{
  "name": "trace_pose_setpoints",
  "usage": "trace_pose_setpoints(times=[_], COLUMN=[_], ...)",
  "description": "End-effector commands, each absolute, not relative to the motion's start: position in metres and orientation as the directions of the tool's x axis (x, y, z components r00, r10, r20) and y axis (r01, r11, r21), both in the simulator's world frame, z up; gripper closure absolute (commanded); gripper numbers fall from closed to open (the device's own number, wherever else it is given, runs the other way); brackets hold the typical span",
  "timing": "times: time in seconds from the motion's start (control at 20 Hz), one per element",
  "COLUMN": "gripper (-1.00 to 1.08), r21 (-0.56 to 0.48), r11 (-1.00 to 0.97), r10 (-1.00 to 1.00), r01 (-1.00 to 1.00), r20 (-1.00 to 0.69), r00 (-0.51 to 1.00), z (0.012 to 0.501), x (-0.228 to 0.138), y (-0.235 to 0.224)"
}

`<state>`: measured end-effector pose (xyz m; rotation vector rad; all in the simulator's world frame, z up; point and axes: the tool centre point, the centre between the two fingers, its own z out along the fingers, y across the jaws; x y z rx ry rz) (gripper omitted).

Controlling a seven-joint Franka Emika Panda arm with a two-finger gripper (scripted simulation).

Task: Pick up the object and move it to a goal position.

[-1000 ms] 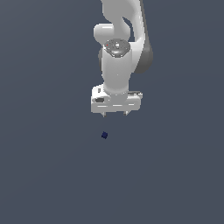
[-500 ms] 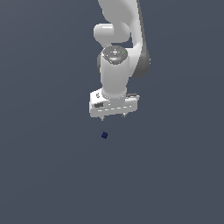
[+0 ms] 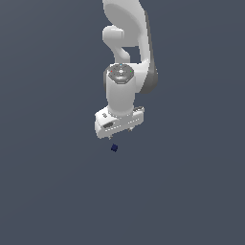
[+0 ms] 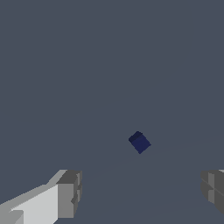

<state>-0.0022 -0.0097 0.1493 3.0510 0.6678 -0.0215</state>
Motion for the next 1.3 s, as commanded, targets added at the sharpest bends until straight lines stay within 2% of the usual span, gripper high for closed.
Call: trace_pose_setpoints(times=[0.0, 0.7, 1.25], gripper=[-0.92, -0.92, -0.92], r21=[0.015, 0.005, 0.000], r11=[-0.877, -0.635, -0.476], r10=[0.480, 0.773, 0.880], r01=[0.480, 0.773, 0.880], r20=[-0.019, -0.017, -0.003], r00=[0.877, 0.635, 0.476], z=[0.140, 0.091, 0.067], x=[-0.001, 0.001, 0.002], y=[-0.014, -0.033, -0.041])
